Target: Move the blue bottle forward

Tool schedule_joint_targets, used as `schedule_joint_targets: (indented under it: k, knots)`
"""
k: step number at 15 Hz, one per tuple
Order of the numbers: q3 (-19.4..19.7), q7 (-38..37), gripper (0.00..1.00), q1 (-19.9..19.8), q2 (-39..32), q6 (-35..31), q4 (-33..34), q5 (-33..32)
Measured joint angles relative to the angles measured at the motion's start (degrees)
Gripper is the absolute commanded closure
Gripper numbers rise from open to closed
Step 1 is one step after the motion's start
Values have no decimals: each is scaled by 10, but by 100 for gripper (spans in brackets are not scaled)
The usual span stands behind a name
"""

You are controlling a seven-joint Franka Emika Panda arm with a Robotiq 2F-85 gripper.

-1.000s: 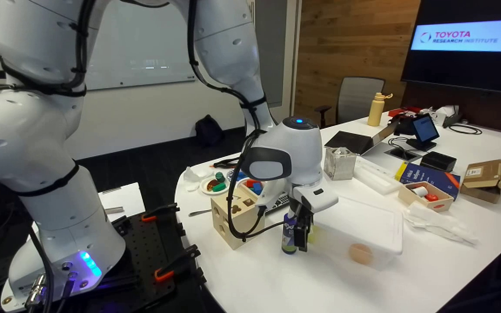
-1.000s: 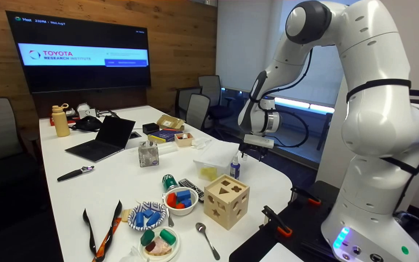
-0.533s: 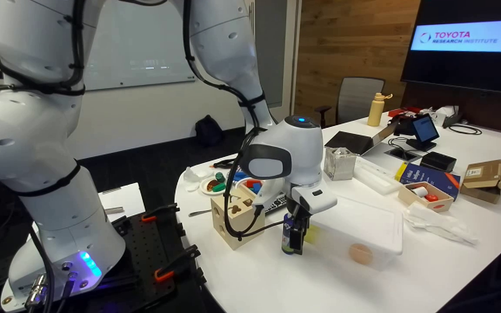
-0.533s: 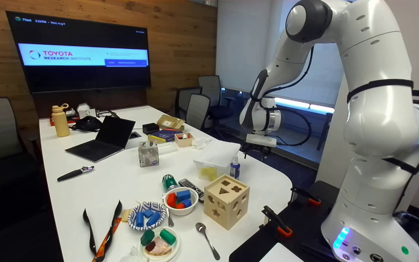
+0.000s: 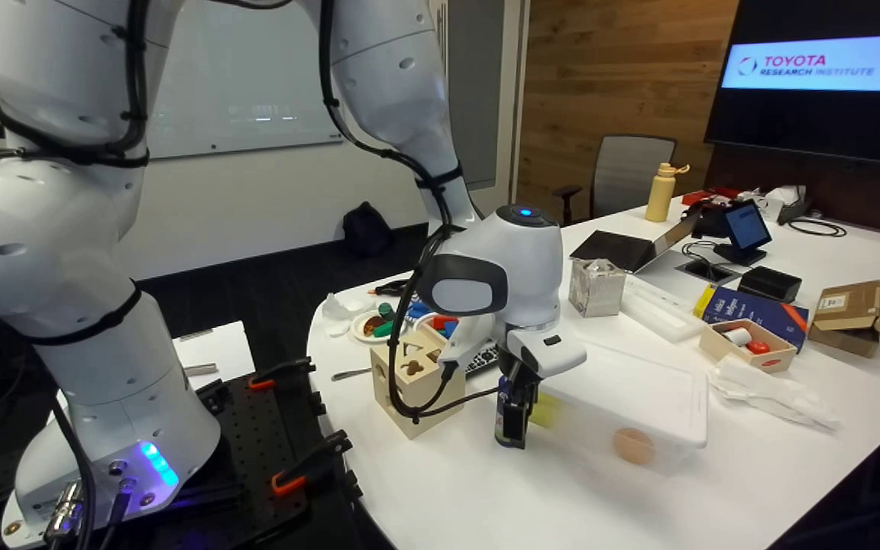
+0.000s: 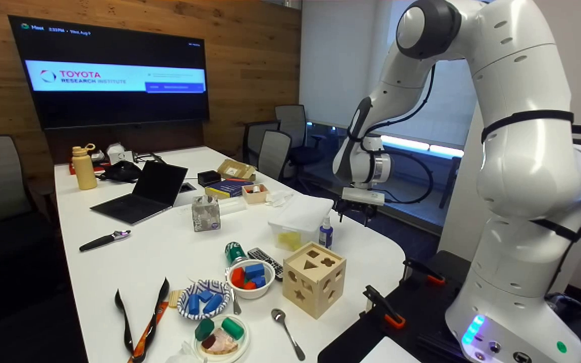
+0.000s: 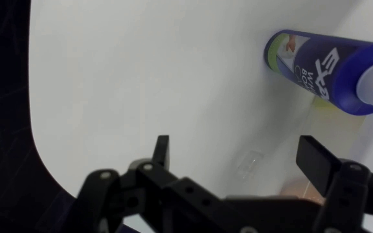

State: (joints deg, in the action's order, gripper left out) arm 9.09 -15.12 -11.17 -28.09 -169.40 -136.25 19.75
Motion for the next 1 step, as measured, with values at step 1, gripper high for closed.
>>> schedule_joint_targets:
  k: [1]
  knots:
    - [0, 0, 0, 1, 1, 0, 0, 0]
